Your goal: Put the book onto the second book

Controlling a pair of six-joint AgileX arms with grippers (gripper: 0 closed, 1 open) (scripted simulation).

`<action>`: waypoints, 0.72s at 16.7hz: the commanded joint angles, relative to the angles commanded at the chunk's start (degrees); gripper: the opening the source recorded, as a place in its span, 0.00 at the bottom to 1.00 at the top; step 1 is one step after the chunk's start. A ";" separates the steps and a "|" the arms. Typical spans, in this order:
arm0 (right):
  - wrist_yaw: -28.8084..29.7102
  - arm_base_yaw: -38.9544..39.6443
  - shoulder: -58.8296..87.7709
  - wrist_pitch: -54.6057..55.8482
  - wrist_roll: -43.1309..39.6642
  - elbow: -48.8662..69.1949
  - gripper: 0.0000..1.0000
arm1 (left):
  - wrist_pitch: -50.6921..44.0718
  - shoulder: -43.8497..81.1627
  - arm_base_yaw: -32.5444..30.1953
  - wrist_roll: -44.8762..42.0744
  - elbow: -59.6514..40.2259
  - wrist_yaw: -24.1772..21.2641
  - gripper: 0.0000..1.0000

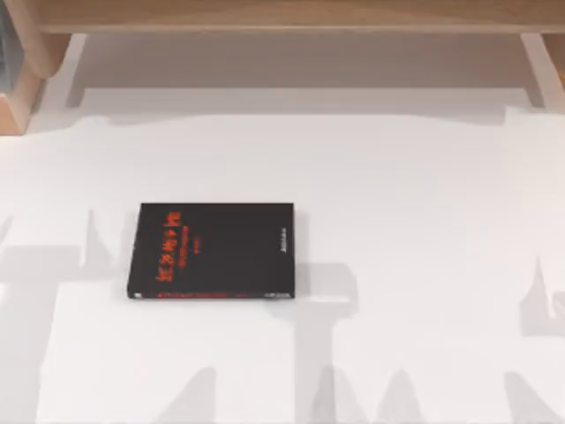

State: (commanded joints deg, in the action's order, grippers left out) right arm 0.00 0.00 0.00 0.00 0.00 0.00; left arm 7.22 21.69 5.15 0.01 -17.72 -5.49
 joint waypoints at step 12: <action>0.00 0.00 0.00 0.00 0.00 0.00 1.00 | 19.16 71.24 13.41 0.06 -47.14 -14.86 1.00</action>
State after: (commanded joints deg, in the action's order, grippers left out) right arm 0.00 0.00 0.00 0.00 0.00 0.00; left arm 26.38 92.93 18.56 0.07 -64.87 -20.35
